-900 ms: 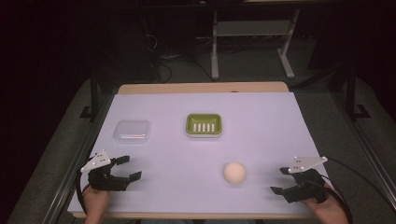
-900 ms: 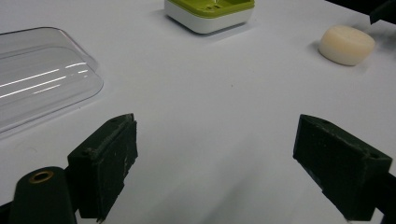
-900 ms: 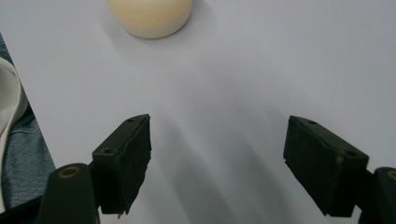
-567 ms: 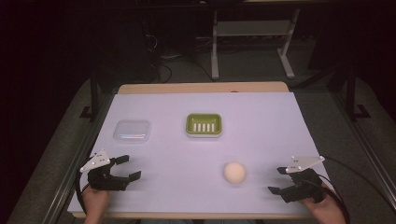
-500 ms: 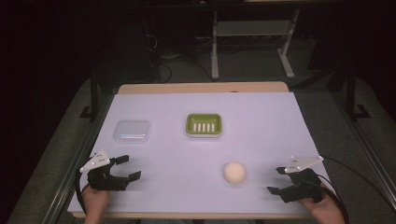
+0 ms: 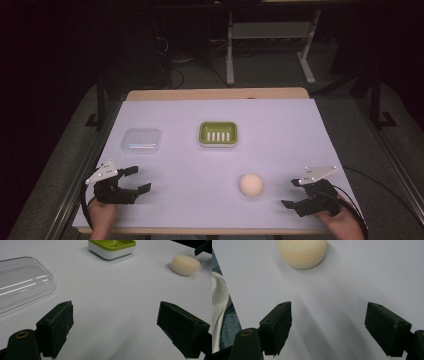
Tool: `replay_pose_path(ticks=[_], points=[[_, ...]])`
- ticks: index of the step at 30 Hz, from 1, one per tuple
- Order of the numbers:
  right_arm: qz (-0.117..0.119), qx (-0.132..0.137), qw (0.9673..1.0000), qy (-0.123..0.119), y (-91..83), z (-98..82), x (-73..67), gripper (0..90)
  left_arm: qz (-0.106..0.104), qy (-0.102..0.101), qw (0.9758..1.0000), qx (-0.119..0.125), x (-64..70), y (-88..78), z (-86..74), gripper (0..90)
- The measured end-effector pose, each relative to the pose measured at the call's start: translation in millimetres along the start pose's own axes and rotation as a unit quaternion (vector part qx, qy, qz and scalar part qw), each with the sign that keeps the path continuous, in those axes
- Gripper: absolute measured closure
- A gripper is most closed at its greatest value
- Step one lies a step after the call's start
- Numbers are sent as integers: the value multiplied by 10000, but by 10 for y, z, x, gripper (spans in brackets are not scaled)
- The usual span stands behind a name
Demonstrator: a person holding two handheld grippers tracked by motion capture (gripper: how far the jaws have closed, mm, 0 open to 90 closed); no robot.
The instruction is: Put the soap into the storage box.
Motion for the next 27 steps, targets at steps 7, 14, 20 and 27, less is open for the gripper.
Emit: replay_pose_path(ticks=[7, 14, 20, 27], points=[[50, -37, 9999, -96, 39, 81, -52, 210, -15, 1, 10000, 6, -2, 1, 1, 132], [93, -39, 9999, -120, 61, 111, -80, 209, -8, -7, 10000, 20, -5, -7, 2, 132], [170, -38, 9997, -153, 71, 145, -102, 207, -14, -6, 10000, 25, 1, -1, 5, 132], [238, -28, 9995, -223, 90, 198, -112, 209, 2, -9, 10000, 17, 0, -7, 2, 132]])
Point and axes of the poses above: each handheld gripper's, and its own axes: y roughly forward along the jaws, z roughly out of its top, x roughly to its right, the point moved 4 cm from there along y, roughly forward along the jaws, and after that the axes turned 4 degrees about y, right-handed, at the moved point
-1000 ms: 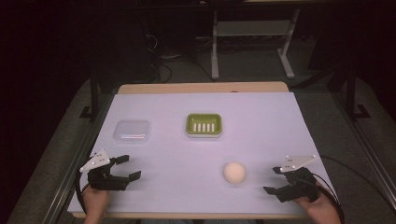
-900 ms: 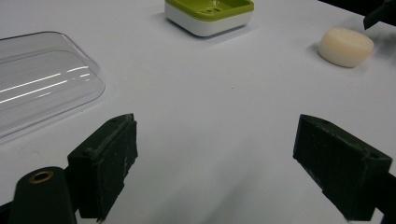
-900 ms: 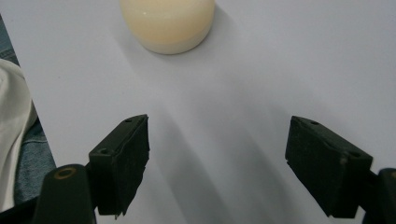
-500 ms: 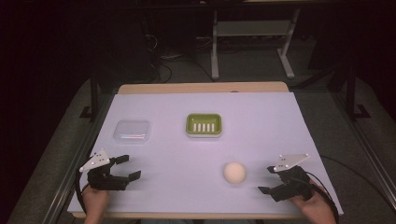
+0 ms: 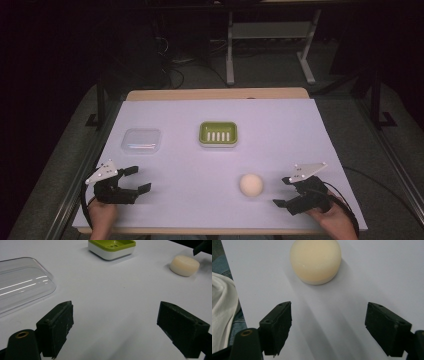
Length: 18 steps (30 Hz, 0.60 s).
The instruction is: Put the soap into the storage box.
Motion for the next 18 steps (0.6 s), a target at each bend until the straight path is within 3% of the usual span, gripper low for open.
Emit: replay_pose_path(ticks=[18], points=[[149, -231, 9996, -18, 70, 180, 43, 170, 3, -18, 10000, 22, 6, -12, -10, 131]])
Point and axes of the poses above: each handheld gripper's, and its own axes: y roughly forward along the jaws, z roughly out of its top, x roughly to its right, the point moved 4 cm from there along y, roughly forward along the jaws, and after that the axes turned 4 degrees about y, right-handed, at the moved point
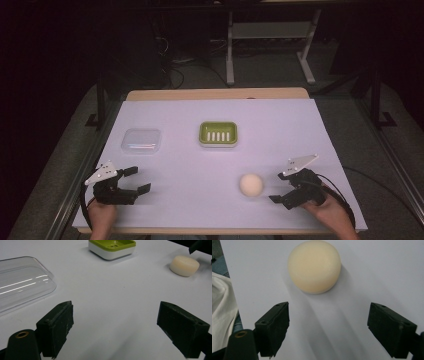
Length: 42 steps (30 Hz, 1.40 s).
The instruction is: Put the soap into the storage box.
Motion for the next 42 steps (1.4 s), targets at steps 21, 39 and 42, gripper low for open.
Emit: replay_pose_path(ticks=[21, 39, 42], points=[[161, -262, 9981, -541, 218, 366, -96, 143, 31, -12, 10000, 31, -10, -20, 0, 132], [174, -667, 9946, -782, 471, 499, -169, 141, 34, 0, 10000, 30, -10, -20, 2, 131], [201, -693, 9936, -865, 498, 513, -181, 143, 29, -7, 10000, 26, -13, -19, 2, 132]])
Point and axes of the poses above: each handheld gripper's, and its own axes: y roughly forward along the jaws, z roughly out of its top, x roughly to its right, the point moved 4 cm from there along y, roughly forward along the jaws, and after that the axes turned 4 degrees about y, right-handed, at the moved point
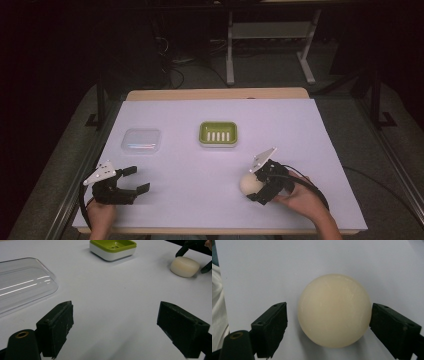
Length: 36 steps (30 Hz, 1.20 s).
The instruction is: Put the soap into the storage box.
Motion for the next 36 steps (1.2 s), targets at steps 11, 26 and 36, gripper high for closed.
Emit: replay_pose_path(ticks=[11, 26, 36], points=[[-70, -151, 9997, -171, 70, 88, -6, 151, 6, -7, 10000, 28, -6, -10, 2, 131], [-109, -103, 9998, -138, 80, 55, -6, 192, -22, 5, 10000, 27, -6, 2, 11, 132], [-168, -187, 9994, -216, 119, 53, 1, 219, -33, -5, 10000, 47, -9, 5, 12, 132]])
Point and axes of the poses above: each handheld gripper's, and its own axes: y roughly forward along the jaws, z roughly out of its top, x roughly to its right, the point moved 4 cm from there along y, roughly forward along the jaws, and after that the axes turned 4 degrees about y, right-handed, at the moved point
